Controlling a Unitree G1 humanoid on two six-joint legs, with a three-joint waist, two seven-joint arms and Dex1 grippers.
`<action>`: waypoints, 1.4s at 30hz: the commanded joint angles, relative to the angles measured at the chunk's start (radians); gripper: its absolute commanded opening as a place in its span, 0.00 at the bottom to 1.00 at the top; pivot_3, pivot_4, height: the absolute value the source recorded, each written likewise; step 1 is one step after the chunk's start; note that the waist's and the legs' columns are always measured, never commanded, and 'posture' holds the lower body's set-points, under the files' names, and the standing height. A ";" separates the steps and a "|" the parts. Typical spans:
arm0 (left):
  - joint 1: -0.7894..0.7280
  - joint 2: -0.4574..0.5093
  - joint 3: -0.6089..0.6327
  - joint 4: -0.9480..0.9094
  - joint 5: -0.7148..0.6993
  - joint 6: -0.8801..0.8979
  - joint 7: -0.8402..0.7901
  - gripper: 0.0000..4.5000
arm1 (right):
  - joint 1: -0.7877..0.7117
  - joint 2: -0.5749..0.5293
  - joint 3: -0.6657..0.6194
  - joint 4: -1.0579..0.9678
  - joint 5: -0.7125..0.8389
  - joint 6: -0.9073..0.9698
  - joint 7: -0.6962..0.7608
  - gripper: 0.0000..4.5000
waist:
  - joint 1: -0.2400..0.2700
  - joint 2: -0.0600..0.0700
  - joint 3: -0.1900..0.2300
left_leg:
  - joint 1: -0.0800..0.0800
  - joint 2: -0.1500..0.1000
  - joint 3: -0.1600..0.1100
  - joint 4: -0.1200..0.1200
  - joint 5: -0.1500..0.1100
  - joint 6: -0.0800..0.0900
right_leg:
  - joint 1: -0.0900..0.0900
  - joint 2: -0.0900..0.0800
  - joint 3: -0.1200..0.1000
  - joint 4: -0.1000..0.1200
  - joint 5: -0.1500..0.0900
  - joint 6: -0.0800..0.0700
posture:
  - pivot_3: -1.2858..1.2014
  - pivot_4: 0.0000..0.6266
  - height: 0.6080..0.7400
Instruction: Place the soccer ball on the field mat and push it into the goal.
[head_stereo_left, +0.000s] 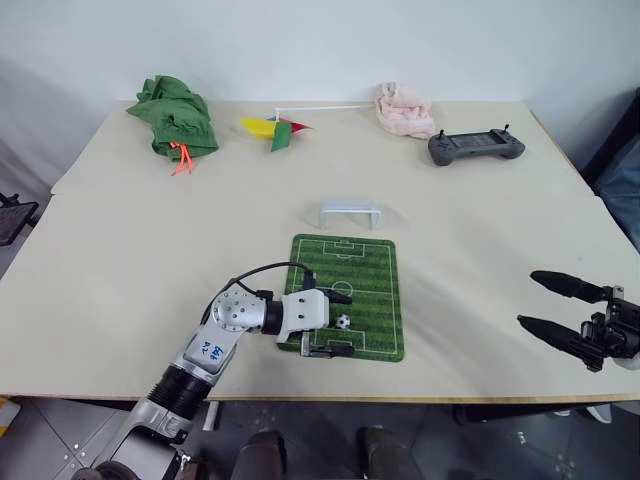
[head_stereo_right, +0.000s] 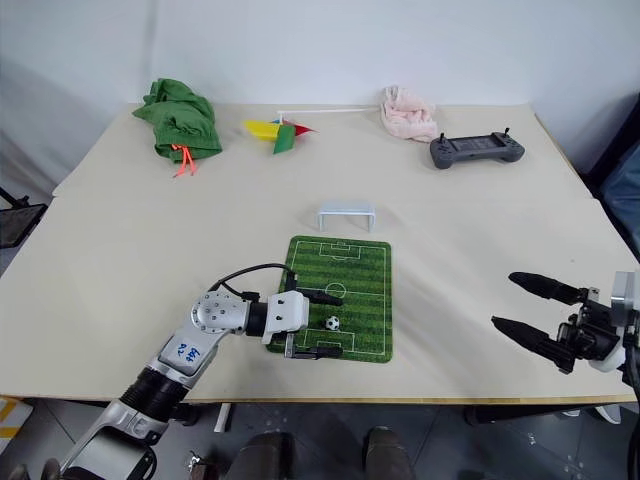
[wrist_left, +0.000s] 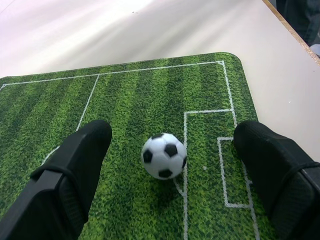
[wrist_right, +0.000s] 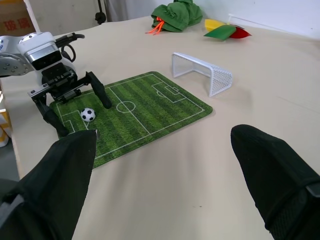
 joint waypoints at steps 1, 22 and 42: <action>-0.022 -0.010 0.011 0.000 -0.003 -0.037 0.007 1.00 | -0.011 -0.028 -0.030 -0.005 0.000 -0.019 0.004 1.00 | 0.000 0.000 0.000 | 0.000 0.000 0.000 0.000 0.000 0.000 | 0.000 0.000 0.000 0.000 0.000 0.000 | 0.52 0.24 1.00; 0.014 0.112 0.017 -0.073 -0.256 -0.055 -0.420 0.01 | -0.003 -0.020 -0.042 -0.010 -0.011 -0.017 0.001 1.00 | 0.001 0.000 0.000 | 0.000 0.000 0.002 0.001 -0.001 0.001 | 0.000 0.000 0.002 -0.001 0.000 0.000 | 0.52 0.24 1.00; -0.335 -0.128 0.042 0.514 0.151 -0.093 0.223 0.01 | 0.089 0.021 -0.093 -0.082 0.008 -0.035 -0.044 1.00 | 0.000 -0.001 0.001 | 0.000 -0.001 0.003 0.003 -0.002 0.002 | 0.000 0.000 0.003 -0.002 0.002 0.003 | 0.52 0.24 1.00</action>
